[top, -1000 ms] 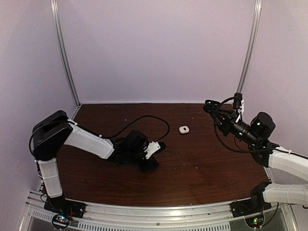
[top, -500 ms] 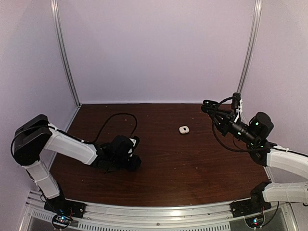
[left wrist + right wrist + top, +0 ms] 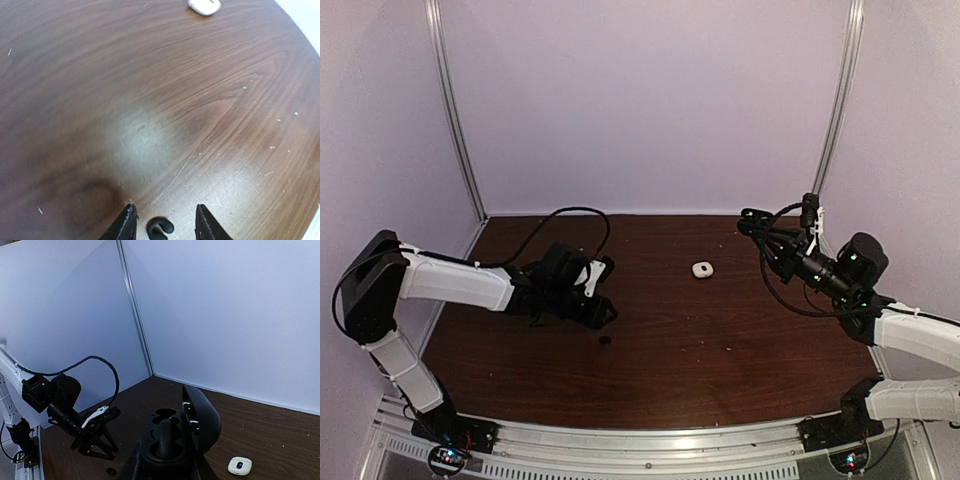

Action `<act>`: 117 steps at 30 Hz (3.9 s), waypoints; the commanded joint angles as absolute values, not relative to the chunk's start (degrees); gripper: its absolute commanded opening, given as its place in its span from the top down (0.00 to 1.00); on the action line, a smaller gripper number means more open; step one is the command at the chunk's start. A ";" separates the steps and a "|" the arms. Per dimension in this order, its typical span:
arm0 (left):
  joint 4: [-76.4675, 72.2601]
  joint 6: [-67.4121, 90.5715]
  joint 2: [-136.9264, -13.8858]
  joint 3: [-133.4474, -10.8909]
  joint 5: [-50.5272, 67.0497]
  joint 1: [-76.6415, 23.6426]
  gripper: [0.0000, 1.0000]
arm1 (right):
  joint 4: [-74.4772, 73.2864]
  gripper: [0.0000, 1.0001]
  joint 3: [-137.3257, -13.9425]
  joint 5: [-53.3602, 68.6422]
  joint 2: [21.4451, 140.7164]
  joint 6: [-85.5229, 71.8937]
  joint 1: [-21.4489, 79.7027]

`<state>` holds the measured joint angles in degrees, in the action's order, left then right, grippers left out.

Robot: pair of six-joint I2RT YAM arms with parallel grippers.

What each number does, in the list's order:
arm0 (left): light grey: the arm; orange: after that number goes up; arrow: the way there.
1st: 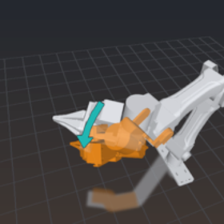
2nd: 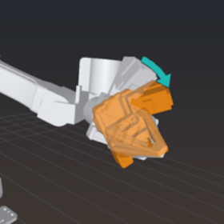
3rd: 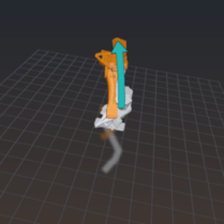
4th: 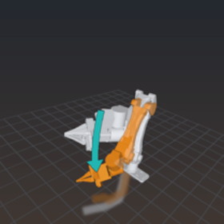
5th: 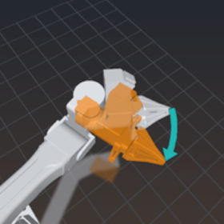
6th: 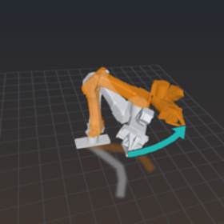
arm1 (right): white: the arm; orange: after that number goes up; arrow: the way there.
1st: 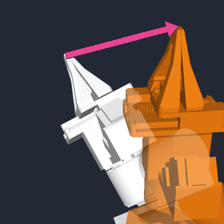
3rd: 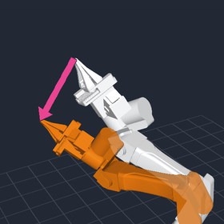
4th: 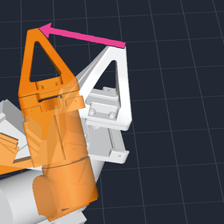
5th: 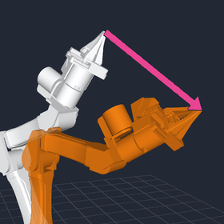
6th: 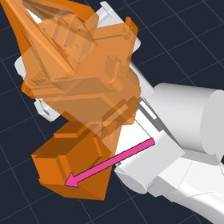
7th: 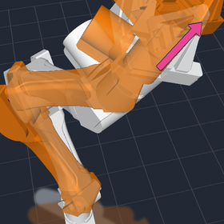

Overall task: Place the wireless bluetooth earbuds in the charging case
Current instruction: Move the left earbud to the center of the board, then pick up the left earbud from the center of the board.

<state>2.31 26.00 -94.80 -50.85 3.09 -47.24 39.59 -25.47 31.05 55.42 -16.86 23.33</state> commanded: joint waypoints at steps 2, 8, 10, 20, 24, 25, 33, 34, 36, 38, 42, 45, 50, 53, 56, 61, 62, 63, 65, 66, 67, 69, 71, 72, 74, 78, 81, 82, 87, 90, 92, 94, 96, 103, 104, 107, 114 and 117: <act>8.55 10.52 -93.97 -53.58 21.27 -40.33 0.64 | 39.99 1.00 -25.94 31.87 55.24 -16.37 23.03; 9.10 5.81 -96.83 -53.38 25.01 -38.58 0.70 | 39.75 1.00 -26.19 32.42 55.32 -16.23 23.03; 8.42 5.52 -97.99 -53.29 25.98 -38.58 0.72 | 40.34 1.00 -26.34 34.28 55.61 -16.44 23.02; 7.18 5.19 -98.05 -51.55 21.03 -38.58 0.73 | 43.50 1.00 -25.92 41.21 56.80 -17.83 23.11; 7.16 8.46 -97.20 -49.68 16.57 -38.58 0.76 | 43.43 1.00 -25.93 41.11 56.69 -17.76 23.10; 6.67 9.40 -96.48 -48.52 15.05 -38.58 0.77 | 43.38 1.00 -25.92 41.07 56.69 -17.75 23.11; 8.92 9.75 -95.11 -46.55 11.20 -39.26 0.82 | 43.55 1.00 -25.91 40.88 57.01 -17.59 23.11; 8.70 9.48 -95.09 -46.50 11.33 -39.81 0.82 | 43.65 1.00 -25.95 40.80 57.04 -17.70 23.08; 8.47 8.89 -95.64 -46.85 11.93 -40.74 0.82 | 43.91 1.00 -26.01 40.87 57.21 -17.96 23.08; 8.44 8.15 -96.70 -47.73 12.04 -41.67 0.83 | 44.11 1.00 -25.96 40.96 57.20 -18.19 23.10; 8.54 7.11 -99.38 -50.18 13.55 -44.37 0.85 | 43.51 1.00 -25.97 40.74 56.60 -18.08 23.11; 9.30 7.38 -101.69 -52.59 14.35 -47.17 0.86 | 42.71 1.00 -26.01 40.52 56.09 -17.76 23.12; 9.61 9.98 -106.26 -58.71 16.96 -51.71 0.86 | 43.04 1.00 -26.18 40.52 56.41 -18.10 23.11; 9.36 10.42 -108.13 -61.98 18.79 -53.39 0.86 | 43.28 1.00 -26.17 40.35 56.58 -18.44 23.10; 8.59 10.69 -108.30 -63.43 20.91 -53.57 0.86 | 43.26 1.00 -26.24 40.42 56.60 -18.39 23.12; 11.47 7.70 -105.90 -63.73 18.48 -53.05 0.85 | 42.38 1.00 -26.03 40.26 55.70 -18.02 23.08; 11.11 7.18 -104.69 -62.97 18.47 -52.65 0.84 | 42.29 1.00 -25.97 40.18 55.47 -18.02 23.10; 10.93 6.12 -103.58 -62.29 18.68 -52.38 0.82 | 42.28 1.00 -25.89 40.21 55.39 -18.06 23.07; 11.18 3.46 -101.36 -61.18 18.15 -51.73 0.75 | 42.11 1.00 -25.77 40.38 55.16 -18.02 23.10; 11.15 2.41 -100.55 -60.65 18.38 -50.97 0.73 | 42.14 1.00 -25.69 40.35 55.14 -18.02 23.11; 10.84 1.82 -99.86 -59.82 19.45 -49.88 0.71 | 42.25 1.00 -25.58 40.34 55.10 -18.09 23.09; 9.01 2.13 -99.11 -57.44 22.54 -46.76 0.70 | 42.25 1.00 -25.47 40.39 55.09 -18.10 23.11; 6.80 3.42 -99.01 -55.34 24.77 -43.96 0.71 | 42.20 1.00 -25.49 40.51 55.03 -18.10 23.07; 5.74 4.16 -99.05 -54.58 24.82 -43.23 0.73 | 42.19 1.00 -25.44 40.48 54.94 -18.04 23.11; 4.17 4.67 -99.39 -53.54 25.05 -42.98 0.73 | 42.19 1.00 -25.32 40.35 54.68 -18.02 23.04; 2.58 6.84 -100.92 -52.26 25.81 -43.06 0.74 | 41.69 1.00 -25.31 40.17 54.32 -17.63 23.10; 0.74 8.75 -101.14 -51.12 26.17 -43.07 0.74 | 41.40 1.00 -25.26 40.08 54.36 -17.45 23.10; 0.43 9.30 -101.35 -50.85 26.70 -43.19 0.74 | 41.50 1.00 -25.31 40.08 54.46 -17.48 23.09; 0.43 11.61 -103.53 -51.74 26.00 -44.24 0.75 | 41.92 1.00 -25.38 40.17 54.84 -17.67 23.04; 0.39 12.56 -104.69 -52.27 25.21 -44.72 0.77 | 41.86 1.00 -25.43 40.08 54.78 -17.59 23.10; -1.20 13.11 -105.33 -52.50 24.68 -44.90 0.78 | 41.75 1.00 -25.49 40.09 54.80 -17.50 23.08; -1.34 13.81 -105.70 -52.81 24.43 -45.06 0.79 | 41.66 1.00 -25.57 40.10 54.89 -17.48 23.06; -2.00 14.50 -105.73 -52.77 24.77 -45.25 0.79 | 41.73 1.00 -25.58 40.23 54.89 -17.48 23.09; -3.83 16.77 -106.23 -52.40 25.84 -45.26 0.79 | 42.01 1.00 -25.49 40.23 54.93 -17.48 23.11; -3.86 17.03 -106.52 -52.57 25.80 -45.26 0.79 | 42.01 1.00 -25.49 40.25 54.92 -17.49 23.08; -3.59 17.81 -106.95 -53.11 24.26 -45.58 0.81 | 42.10 1.00 -25.39 40.51 54.82 -17.49 23.05; 1.75 16.08 -108.50 -55.73 18.22 -48.29 0.83 | 41.84 1.00 -25.41 40.54 54.56 -17.20 23.05; 3.29 15.42 -109.13 -57.12 16.64 -49.39 0.83 | 41.84 1.00 -25.48 40.54 54.59 -17.14 23.06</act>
